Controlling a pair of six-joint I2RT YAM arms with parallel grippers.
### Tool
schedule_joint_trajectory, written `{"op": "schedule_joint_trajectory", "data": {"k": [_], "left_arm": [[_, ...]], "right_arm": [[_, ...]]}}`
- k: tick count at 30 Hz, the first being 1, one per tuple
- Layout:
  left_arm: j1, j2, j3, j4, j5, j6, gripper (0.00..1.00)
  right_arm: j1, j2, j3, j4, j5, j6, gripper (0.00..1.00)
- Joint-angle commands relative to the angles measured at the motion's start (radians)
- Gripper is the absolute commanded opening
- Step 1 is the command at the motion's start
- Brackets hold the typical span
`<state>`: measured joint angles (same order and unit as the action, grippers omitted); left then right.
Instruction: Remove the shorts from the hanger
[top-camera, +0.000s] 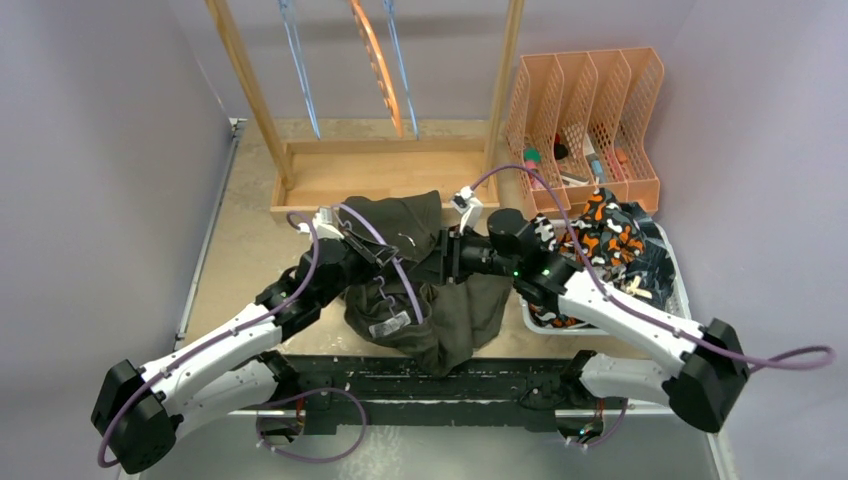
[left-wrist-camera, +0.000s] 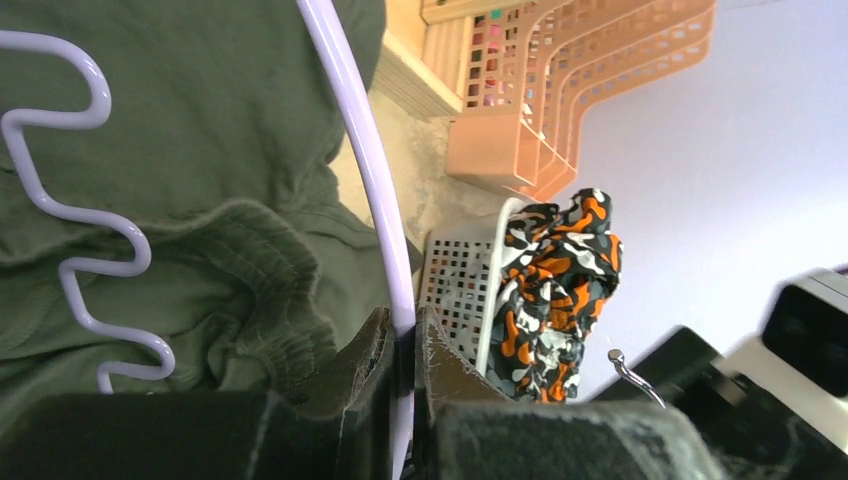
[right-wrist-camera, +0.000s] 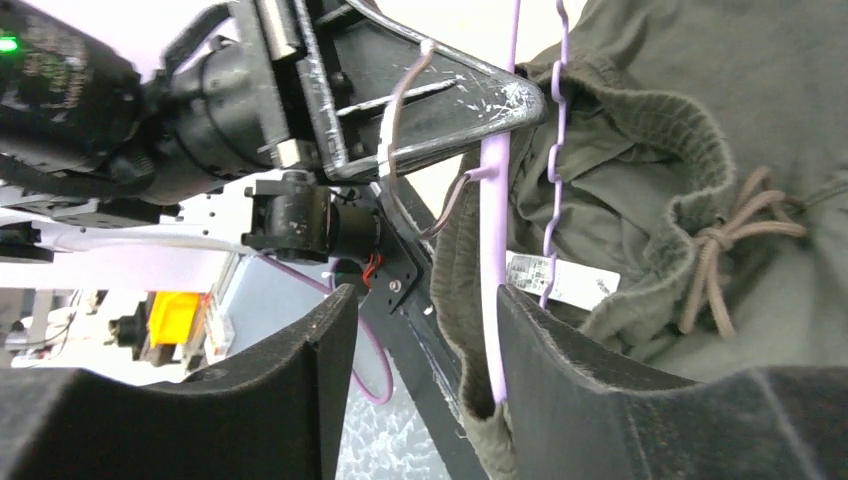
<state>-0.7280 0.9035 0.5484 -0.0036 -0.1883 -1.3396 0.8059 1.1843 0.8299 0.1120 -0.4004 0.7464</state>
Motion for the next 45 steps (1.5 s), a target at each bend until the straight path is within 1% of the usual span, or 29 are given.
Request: {"op": "schedule_joint_trajectory", "data": {"k": [1, 4, 6, 8, 12, 14, 18, 22, 23, 24, 25, 28, 31, 33, 36, 39, 43, 45], "left_arm": [[-0.001, -0.016, 0.030, -0.006, -0.037, 0.013, 0.00], [-0.002, -0.014, 0.024, -0.004, -0.042, 0.010, 0.00], [-0.001, -0.013, 0.025, -0.004, -0.042, 0.011, 0.00], [-0.002, -0.014, 0.026, -0.006, -0.042, 0.012, 0.00], [-0.002, -0.014, 0.021, -0.006, -0.042, 0.007, 0.00], [-0.001, -0.013, 0.025, -0.010, -0.042, 0.013, 0.00], [-0.002, -0.012, 0.044, -0.042, -0.049, 0.025, 0.00], [-0.002, -0.014, 0.053, -0.062, -0.056, 0.034, 0.00], [-0.002, -0.013, 0.057, -0.069, -0.060, 0.038, 0.00], [-0.001, -0.013, 0.059, -0.071, -0.062, 0.038, 0.00], [-0.001, -0.015, 0.059, -0.072, -0.064, 0.038, 0.00], [-0.001, -0.021, 0.059, -0.073, -0.066, 0.037, 0.00], [-0.001, -0.028, 0.058, -0.080, -0.067, 0.035, 0.00], [-0.001, -0.032, 0.060, -0.086, -0.074, 0.038, 0.00], [-0.002, -0.052, 0.088, -0.134, -0.105, 0.065, 0.00], [-0.002, -0.090, 0.153, -0.238, -0.179, 0.099, 0.00], [-0.001, -0.149, 0.249, -0.379, -0.297, 0.134, 0.00], [-0.001, -0.189, 0.293, -0.451, -0.355, 0.143, 0.00]], "right_arm": [[0.004, -0.118, 0.010, -0.145, 0.128, -0.038, 0.57], [0.012, -0.166, -0.054, -0.158, 0.068, -0.008, 0.57], [0.032, -0.182, -0.099, -0.184, 0.093, 0.030, 0.57], [0.050, -0.180, -0.142, -0.179, 0.086, 0.057, 0.58], [0.102, -0.109, -0.180, -0.124, 0.080, 0.090, 0.59], [0.130, -0.070, -0.171, -0.126, 0.116, 0.097, 0.59], [0.145, -0.033, -0.184, -0.103, 0.130, 0.090, 0.58], [0.145, -0.033, -0.206, -0.033, 0.081, 0.081, 0.43], [0.145, -0.030, -0.211, -0.010, 0.058, 0.080, 0.37], [0.145, -0.022, -0.213, 0.001, 0.046, 0.080, 0.29], [0.145, -0.014, -0.215, 0.007, 0.045, 0.086, 0.24], [0.144, 0.000, -0.219, 0.015, 0.049, 0.090, 0.15], [0.145, -0.002, -0.216, 0.003, 0.071, 0.091, 0.02], [0.145, -0.020, -0.209, -0.023, 0.109, 0.094, 0.00], [0.144, -0.065, -0.180, -0.117, 0.207, 0.088, 0.00], [0.145, -0.114, -0.173, -0.207, 0.255, 0.087, 0.00], [0.145, -0.145, -0.180, -0.271, 0.333, 0.094, 0.00], [0.145, -0.160, -0.195, -0.248, 0.322, 0.115, 0.00]]}}
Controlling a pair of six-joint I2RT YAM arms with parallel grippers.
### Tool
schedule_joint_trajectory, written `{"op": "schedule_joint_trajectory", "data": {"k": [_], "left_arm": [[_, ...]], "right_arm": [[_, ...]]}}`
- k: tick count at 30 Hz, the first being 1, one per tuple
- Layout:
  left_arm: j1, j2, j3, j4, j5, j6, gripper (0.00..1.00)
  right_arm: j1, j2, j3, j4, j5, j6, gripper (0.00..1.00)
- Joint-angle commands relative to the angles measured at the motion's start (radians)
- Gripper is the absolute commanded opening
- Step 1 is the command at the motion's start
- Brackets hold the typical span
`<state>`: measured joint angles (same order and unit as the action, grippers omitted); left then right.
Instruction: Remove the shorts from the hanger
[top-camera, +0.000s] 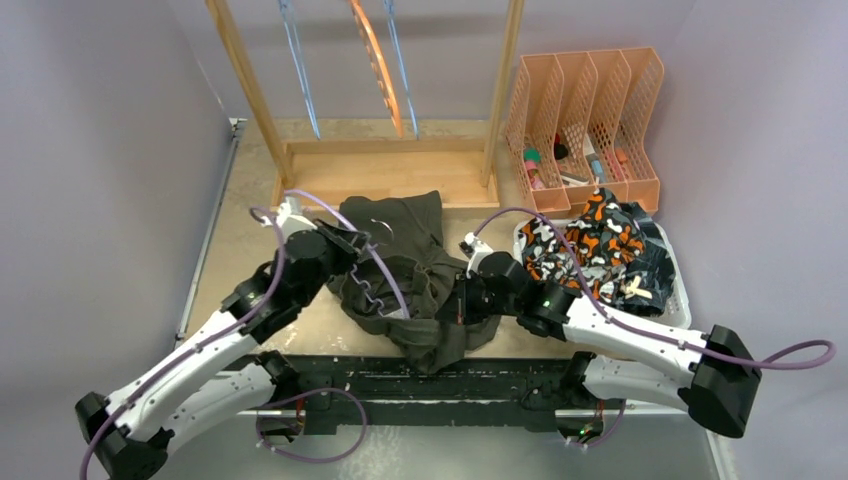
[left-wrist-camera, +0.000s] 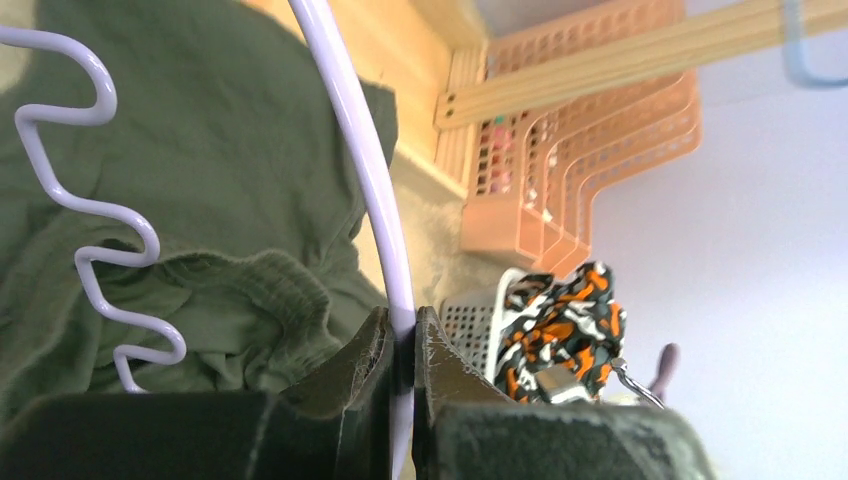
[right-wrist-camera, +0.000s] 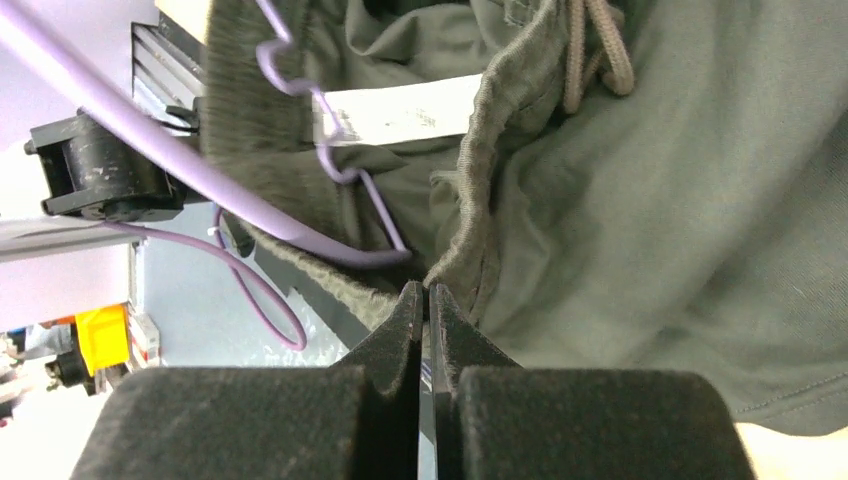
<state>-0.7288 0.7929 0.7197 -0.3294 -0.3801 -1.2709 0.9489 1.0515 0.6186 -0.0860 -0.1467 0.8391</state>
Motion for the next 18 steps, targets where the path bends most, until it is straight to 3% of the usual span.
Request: {"op": "schedule_joint_trajectory", "data": {"k": [1, 3, 5, 11, 14, 18], "left_arm": [[0.000, -0.097, 0.136, -0.143, -0.189, 0.072, 0.00], [0.001, -0.134, 0.151, -0.169, -0.242, 0.066, 0.00], [-0.001, -0.170, 0.162, -0.194, -0.278, 0.055, 0.00], [0.000, -0.244, 0.226, -0.325, -0.402, 0.052, 0.00], [-0.001, -0.256, 0.262, -0.426, -0.484, 0.068, 0.00], [-0.001, -0.306, 0.296, -0.569, -0.582, 0.017, 0.00]], "right_arm": [[0.002, -0.031, -0.005, 0.012, 0.047, 0.023, 0.00], [0.002, -0.020, -0.056, 0.158, -0.018, 0.038, 0.00], [0.002, 0.013, -0.069, 0.189, -0.041, 0.052, 0.00], [0.002, 0.032, -0.004, 0.078, 0.035, 0.056, 0.00], [0.001, -0.005, 0.065, 0.082, 0.073, -0.023, 0.00], [0.002, -0.051, 0.188, -0.086, 0.151, -0.078, 0.00]]}}
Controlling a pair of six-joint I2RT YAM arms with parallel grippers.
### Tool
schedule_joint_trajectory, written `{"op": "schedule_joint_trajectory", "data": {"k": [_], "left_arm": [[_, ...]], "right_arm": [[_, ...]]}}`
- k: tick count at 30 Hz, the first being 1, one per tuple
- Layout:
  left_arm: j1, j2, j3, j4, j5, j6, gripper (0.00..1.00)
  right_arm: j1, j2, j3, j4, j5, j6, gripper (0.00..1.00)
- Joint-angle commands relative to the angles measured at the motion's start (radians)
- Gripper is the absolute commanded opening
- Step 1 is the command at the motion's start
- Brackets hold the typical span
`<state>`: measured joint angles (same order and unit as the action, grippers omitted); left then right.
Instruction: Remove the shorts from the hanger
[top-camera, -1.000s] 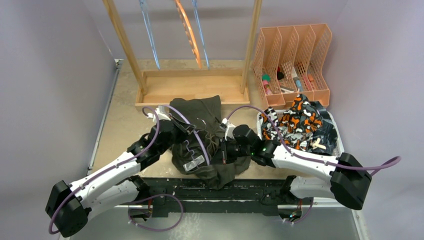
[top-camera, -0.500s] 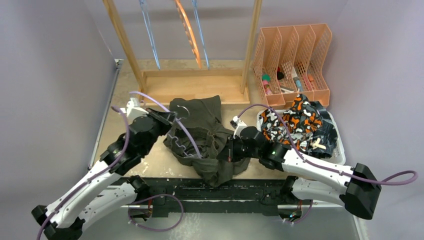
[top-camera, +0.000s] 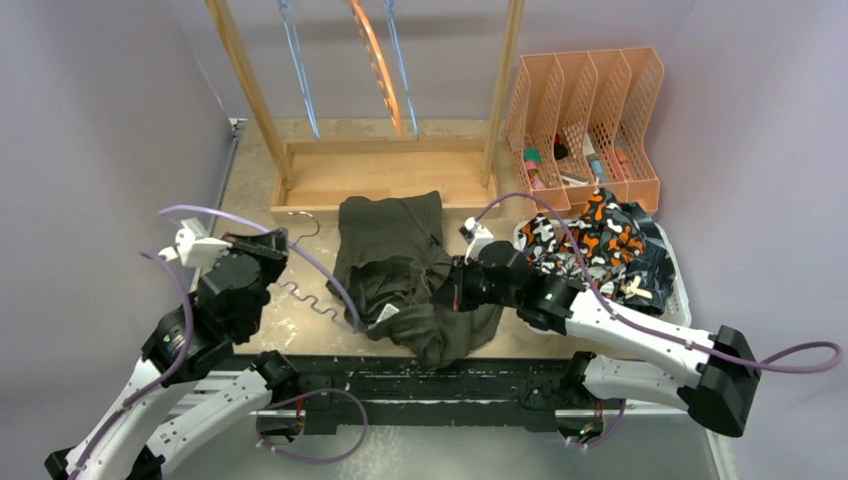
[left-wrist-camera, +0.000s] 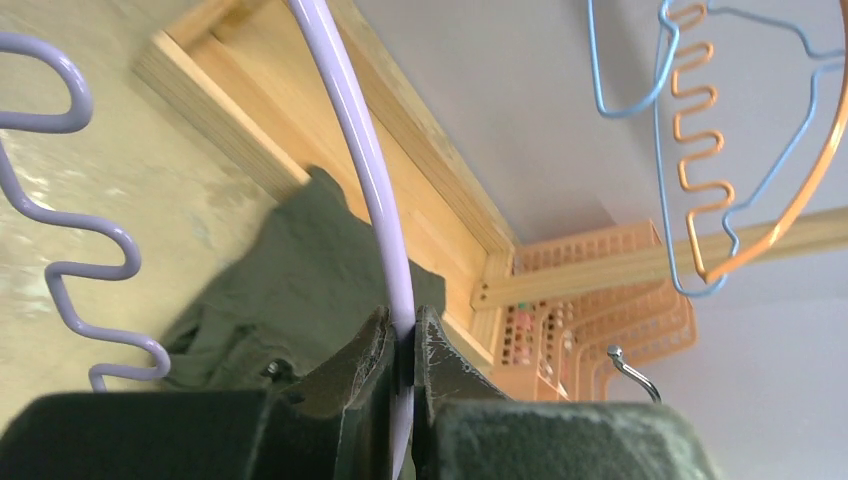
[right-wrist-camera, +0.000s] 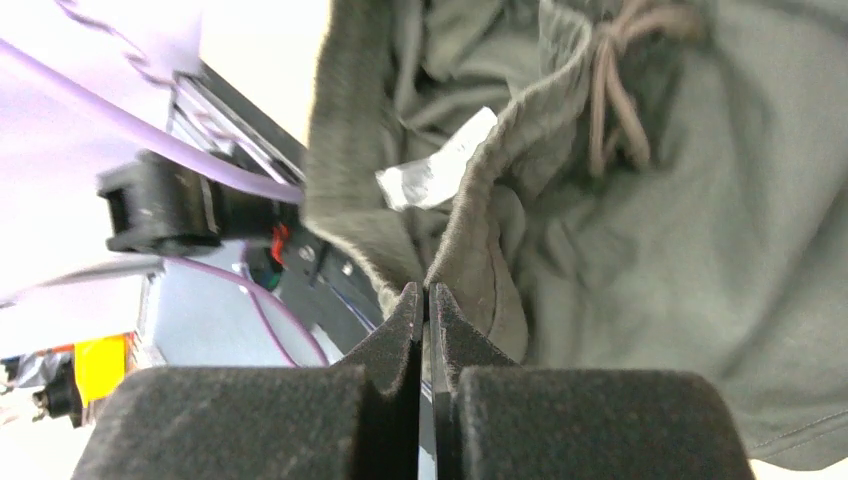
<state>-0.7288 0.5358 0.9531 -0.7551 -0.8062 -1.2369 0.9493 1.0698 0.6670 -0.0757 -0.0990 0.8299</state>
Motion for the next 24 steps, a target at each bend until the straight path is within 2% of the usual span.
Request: {"op": "schedule_joint_trajectory", "data": {"k": [1, 4, 9, 18, 24], "left_arm": [[-0.001, -0.074, 0.058, -0.146, -0.170, -0.023, 0.00], [-0.001, -0.131, 0.046, -0.148, -0.184, -0.026, 0.00], [0.000, -0.130, 0.064, -0.220, -0.203, -0.051, 0.00], [0.000, -0.130, 0.064, -0.218, -0.191, -0.062, 0.00], [-0.001, -0.139, 0.045, -0.207, -0.169, -0.079, 0.00]], "right_arm": [[0.000, -0.082, 0.155, -0.129, 0.127, -0.074, 0.00], [0.000, -0.132, 0.204, -0.144, 0.118, -0.122, 0.00], [0.001, -0.207, 0.326, -0.008, -0.012, -0.198, 0.00], [0.002, -0.149, 0.709, -0.004, -0.268, -0.297, 0.00], [0.002, -0.099, 0.848, -0.007, -0.252, -0.333, 0.00]]}}
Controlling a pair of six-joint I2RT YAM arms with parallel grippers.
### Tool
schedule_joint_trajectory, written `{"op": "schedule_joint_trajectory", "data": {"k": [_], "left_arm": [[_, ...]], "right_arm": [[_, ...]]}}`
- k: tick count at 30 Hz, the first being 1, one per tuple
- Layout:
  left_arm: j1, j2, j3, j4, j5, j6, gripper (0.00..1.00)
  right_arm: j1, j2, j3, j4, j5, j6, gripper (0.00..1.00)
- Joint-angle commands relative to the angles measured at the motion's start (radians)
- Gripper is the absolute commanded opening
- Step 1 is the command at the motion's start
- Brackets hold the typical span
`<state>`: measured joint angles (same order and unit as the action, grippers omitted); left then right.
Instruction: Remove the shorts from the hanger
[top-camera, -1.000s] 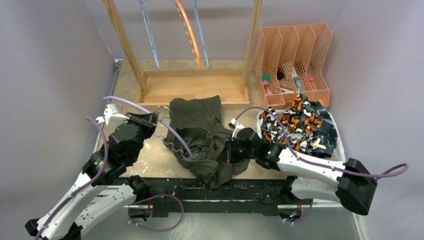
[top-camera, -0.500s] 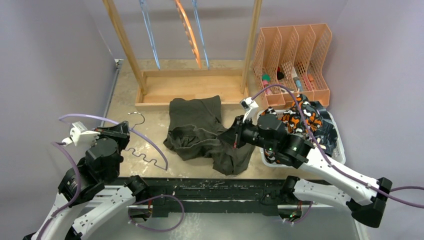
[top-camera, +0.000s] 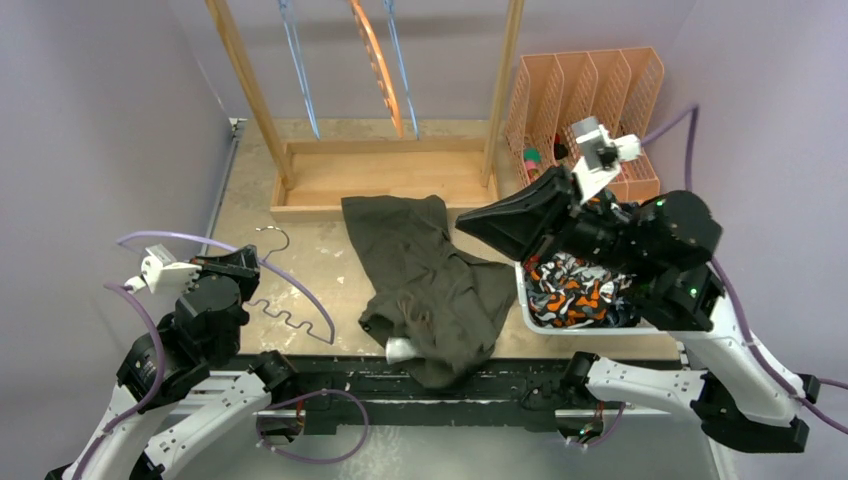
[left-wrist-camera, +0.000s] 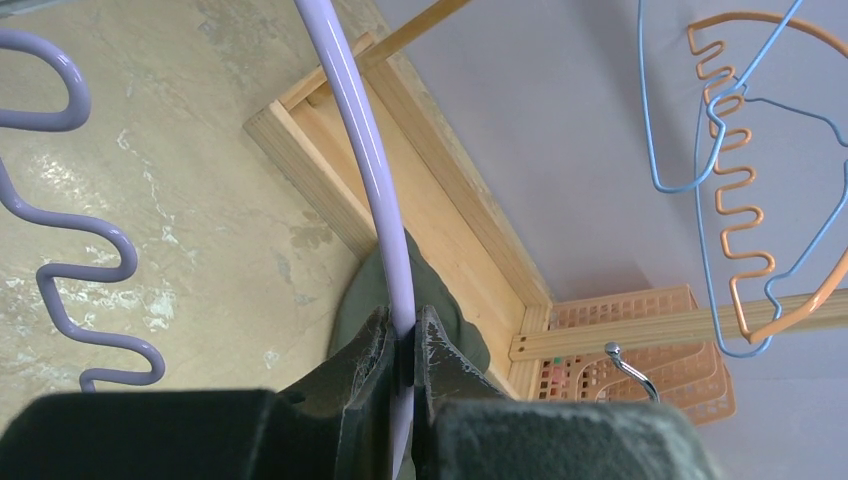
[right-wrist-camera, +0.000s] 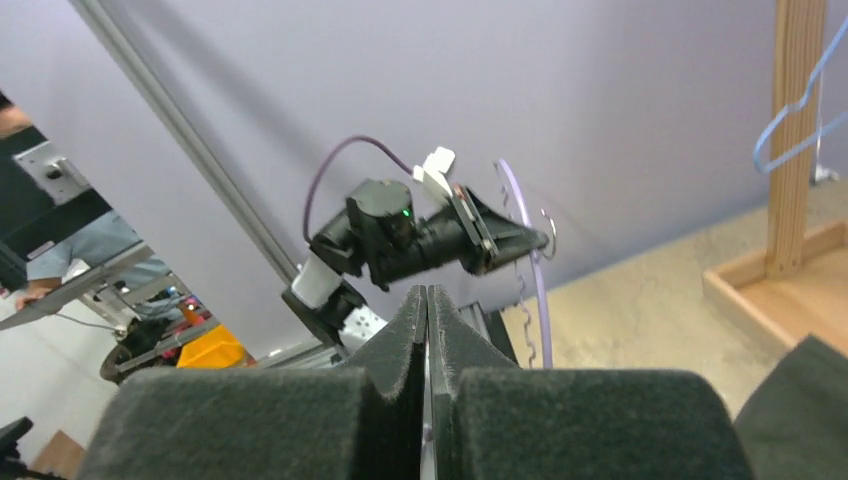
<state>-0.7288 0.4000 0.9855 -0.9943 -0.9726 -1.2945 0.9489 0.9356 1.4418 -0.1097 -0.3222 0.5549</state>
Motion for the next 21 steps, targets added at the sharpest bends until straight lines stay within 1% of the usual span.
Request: {"op": "schedule_joint_trajectory", "data": {"k": [1, 3, 4, 5, 6, 8, 9, 10, 11, 12, 14, 15, 16, 18, 21], "left_arm": [[0.000, -0.002, 0.010, 0.036, 0.000, -0.022, 0.00], [0.000, 0.001, 0.007, 0.039, 0.006, -0.022, 0.00], [-0.001, 0.003, 0.008, 0.039, 0.007, -0.022, 0.00], [-0.001, 0.005, 0.007, 0.037, 0.009, -0.022, 0.00], [-0.001, 0.005, 0.007, 0.035, 0.010, -0.022, 0.00], [0.000, 0.006, 0.004, 0.030, 0.011, -0.022, 0.00], [-0.001, 0.006, 0.003, 0.027, 0.011, -0.022, 0.00], [-0.001, 0.005, -0.001, 0.027, 0.010, -0.022, 0.00], [0.000, 0.004, -0.004, 0.028, 0.008, -0.023, 0.00], [0.000, 0.003, -0.007, 0.032, 0.008, -0.022, 0.00], [0.000, 0.004, -0.009, 0.038, 0.008, -0.023, 0.00], [0.000, 0.004, -0.008, 0.040, 0.010, -0.024, 0.00], [-0.001, 0.004, -0.009, 0.039, 0.012, -0.025, 0.00], [0.000, 0.003, -0.012, 0.034, 0.012, -0.027, 0.00], [-0.001, -0.002, -0.012, 0.025, 0.009, -0.031, 0.00]], "right_arm": [[0.000, 0.050, 0.077, -0.024, 0.019, -0.072, 0.00], [0.001, 0.073, 0.027, -0.139, 0.234, -0.076, 0.00], [0.001, 0.089, -0.021, -0.235, 0.350, -0.028, 0.06], [0.001, 0.111, -0.074, -0.283, 0.439, 0.027, 0.19], [0.001, 0.136, -0.139, -0.348, 0.472, 0.068, 0.30], [0.000, 0.205, -0.277, -0.336, 0.379, 0.097, 0.47], [0.002, 0.237, -0.339, -0.296, 0.346, 0.095, 0.53], [0.006, 0.266, -0.393, -0.251, 0.291, 0.113, 0.57], [0.012, 0.289, -0.446, -0.201, 0.246, 0.135, 0.74], [0.021, 0.313, -0.497, -0.156, 0.225, 0.152, 0.87], [0.048, 0.365, -0.537, -0.130, 0.240, 0.160, 0.92], [0.060, 0.391, -0.538, -0.134, 0.276, 0.164, 0.94], [0.068, 0.419, -0.530, -0.142, 0.311, 0.169, 0.98], [0.077, 0.493, -0.494, -0.175, 0.364, 0.166, 1.00], [0.127, 0.581, -0.432, -0.219, 0.474, 0.185, 0.99]]}}
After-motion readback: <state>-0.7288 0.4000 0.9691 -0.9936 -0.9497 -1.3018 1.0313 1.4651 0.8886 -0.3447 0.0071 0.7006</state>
